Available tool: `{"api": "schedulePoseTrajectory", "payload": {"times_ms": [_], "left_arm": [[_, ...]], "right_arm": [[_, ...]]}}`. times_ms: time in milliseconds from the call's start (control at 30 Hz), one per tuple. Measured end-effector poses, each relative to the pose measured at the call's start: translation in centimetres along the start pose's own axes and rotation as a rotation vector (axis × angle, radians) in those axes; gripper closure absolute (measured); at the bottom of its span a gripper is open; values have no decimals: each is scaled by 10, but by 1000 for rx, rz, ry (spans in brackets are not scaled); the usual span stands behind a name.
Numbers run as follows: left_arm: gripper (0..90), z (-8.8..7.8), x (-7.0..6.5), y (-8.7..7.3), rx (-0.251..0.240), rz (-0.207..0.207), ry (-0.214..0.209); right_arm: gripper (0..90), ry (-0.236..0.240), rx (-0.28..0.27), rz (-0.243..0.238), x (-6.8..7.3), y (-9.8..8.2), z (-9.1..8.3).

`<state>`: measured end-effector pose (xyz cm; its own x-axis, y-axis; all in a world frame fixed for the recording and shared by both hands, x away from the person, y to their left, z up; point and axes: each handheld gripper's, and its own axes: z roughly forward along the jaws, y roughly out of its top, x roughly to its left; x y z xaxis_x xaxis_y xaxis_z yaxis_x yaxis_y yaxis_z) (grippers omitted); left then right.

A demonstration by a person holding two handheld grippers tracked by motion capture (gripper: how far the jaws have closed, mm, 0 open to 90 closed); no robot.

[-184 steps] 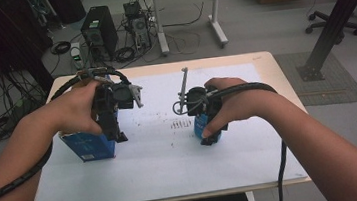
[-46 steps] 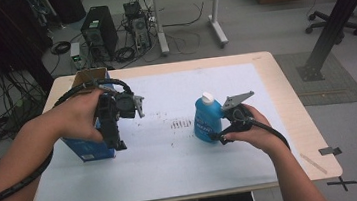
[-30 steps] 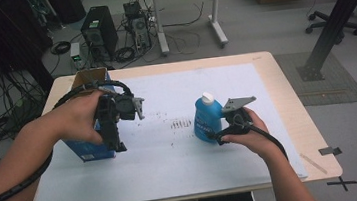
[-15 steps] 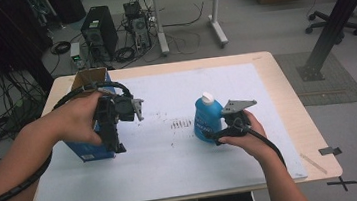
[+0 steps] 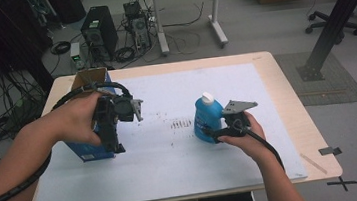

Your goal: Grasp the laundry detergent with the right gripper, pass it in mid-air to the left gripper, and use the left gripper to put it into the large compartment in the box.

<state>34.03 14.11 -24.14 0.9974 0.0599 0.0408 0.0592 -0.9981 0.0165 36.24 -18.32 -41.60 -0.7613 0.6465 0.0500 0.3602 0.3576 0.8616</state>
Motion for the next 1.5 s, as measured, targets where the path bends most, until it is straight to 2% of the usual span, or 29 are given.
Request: {"api": "schedulePoseTrajectory", "payload": {"times_ms": [133, 233, 733, 833, 967, 1167, 1367, 1500], "left_arm": [[9, 1, 0, 2, 4, 10, 0], [9, 1, 0, 2, 3, 0, -2], [9, 3, 1, 3, 6, 0, -11], [9, 4, 0, 3, 7, 0, -9], [9, 3, 1, 3, 6, 6, -7], [8, 2, 1, 4, 1, 2, -4], [9, 0, 2, 8, -7, 10, -2], [8, -2, 3, 11, -5, 15, 3]], "right_arm": [[167, -10, -8, -2, 1, 0, 0], [196, -10, -10, -3, 1, 0, 1], [270, 8, -2, -3, 2, -3, 6], [305, 9, -3, -4, 2, -5, 8], [404, 30, -13, -19, 4, -6, 9], [428, 33, -20, -47, 4, -6, 9], [446, 25, -22, -51, 4, -6, 7], [446, 30, -57, -62, 3, 1, -2]]}}
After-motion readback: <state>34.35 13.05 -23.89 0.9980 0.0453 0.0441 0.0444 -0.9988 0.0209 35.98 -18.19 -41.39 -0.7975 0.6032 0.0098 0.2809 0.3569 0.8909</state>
